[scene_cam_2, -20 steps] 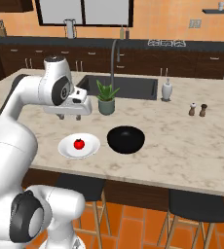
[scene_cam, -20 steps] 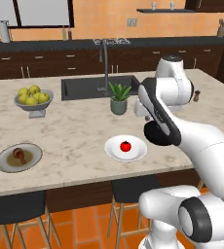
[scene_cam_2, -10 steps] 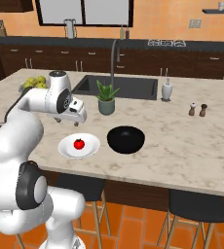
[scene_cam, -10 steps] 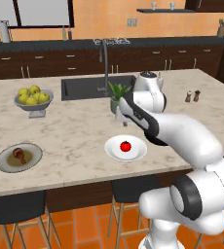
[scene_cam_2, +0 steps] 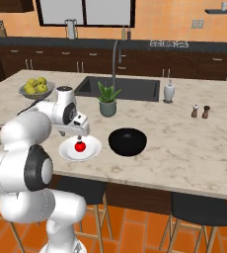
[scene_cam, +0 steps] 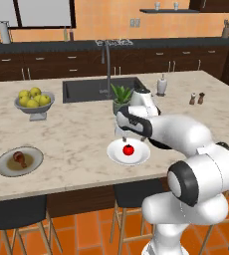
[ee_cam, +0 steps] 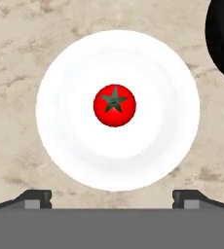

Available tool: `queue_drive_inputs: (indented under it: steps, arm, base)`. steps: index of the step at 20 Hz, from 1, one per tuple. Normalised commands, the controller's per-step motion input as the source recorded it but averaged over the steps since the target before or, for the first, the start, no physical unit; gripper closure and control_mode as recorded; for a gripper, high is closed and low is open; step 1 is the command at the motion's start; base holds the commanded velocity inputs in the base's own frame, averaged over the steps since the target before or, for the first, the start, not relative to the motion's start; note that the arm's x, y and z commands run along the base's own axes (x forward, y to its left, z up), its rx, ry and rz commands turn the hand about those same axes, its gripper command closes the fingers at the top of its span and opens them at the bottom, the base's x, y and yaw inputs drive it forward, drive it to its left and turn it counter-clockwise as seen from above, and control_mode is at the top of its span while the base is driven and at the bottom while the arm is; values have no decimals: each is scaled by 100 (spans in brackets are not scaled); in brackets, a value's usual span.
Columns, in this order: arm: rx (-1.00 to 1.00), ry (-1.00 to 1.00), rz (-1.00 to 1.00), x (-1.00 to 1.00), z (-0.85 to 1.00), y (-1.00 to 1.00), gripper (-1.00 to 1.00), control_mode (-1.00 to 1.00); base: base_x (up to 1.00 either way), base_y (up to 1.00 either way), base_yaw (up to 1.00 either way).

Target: Pick the chicken drumstick and tomato from their plates and place them in the bowl. Then put the bowl in the fridge.

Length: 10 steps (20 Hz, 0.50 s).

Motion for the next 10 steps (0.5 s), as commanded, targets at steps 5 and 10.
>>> queue_drive_inputs:
  steps: [5,10]
  arm:
    - [-4,2,0,21,-61,0,-100,-100]
    - [-1,-4,0,33,-52,-1,-100,-100]
  base:
    - [0,0,0]
    - [0,0,0]
